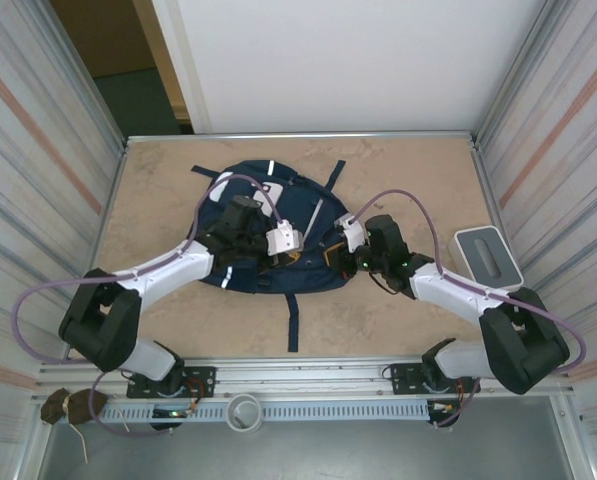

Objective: Pack the student bag

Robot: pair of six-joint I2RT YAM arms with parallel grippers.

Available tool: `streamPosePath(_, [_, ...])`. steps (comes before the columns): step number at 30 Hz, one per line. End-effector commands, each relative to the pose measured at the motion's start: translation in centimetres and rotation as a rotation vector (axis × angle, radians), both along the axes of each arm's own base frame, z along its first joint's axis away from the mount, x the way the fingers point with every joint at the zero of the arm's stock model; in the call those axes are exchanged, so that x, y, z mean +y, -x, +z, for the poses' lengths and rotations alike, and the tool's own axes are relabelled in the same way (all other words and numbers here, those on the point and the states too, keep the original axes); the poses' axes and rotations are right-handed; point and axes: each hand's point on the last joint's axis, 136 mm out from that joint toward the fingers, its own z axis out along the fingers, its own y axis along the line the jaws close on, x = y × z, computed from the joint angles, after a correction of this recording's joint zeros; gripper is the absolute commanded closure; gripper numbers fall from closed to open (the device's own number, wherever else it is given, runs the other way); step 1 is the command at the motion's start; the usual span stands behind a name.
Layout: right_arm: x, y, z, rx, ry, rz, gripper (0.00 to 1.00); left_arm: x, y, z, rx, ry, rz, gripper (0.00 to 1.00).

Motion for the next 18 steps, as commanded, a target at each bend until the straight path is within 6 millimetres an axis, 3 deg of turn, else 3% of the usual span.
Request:
streamPosePath(1, [0.6, 0.6, 0.8, -0.007, 0.001, -0.011, 1.0, 2.1, -0.4, 1.4, -0.03, 0.001, 0.103, 0.95])
streamPosePath(4, [0.8, 0.7, 0.8, -0.009, 0.03, -0.061, 1.0, 4.2, -0.9, 0.5, -0.069, -0.054, 0.204, 0.89])
streamPosePath(7, [1.2, 0.8, 1.2, -0.01, 0.015, -0.092, 1.0, 5.3, -0.5, 0.4, -0.074, -0.069, 0.245, 0.64])
streamPosePath(9, [1.8, 1.1, 1.7, -0.017, 0.002, -0.085, 1.0, 4.9, 0.5, 1.2, -0.055, -0.048, 0.235, 0.51])
streamPosePath(13, [2.9, 1.7, 2.4, -0.015, -0.03, -0.065, 1.0, 3.1, 2.3, 3.0, -0.072, -0.037, 0.231, 0.35])
streamPosePath(18, [3.5, 2.1, 2.9, -0.015, -0.057, -0.054, 1.0, 0.8, 3.0, 3.2, -0.081, -0.057, 0.224, 0.29])
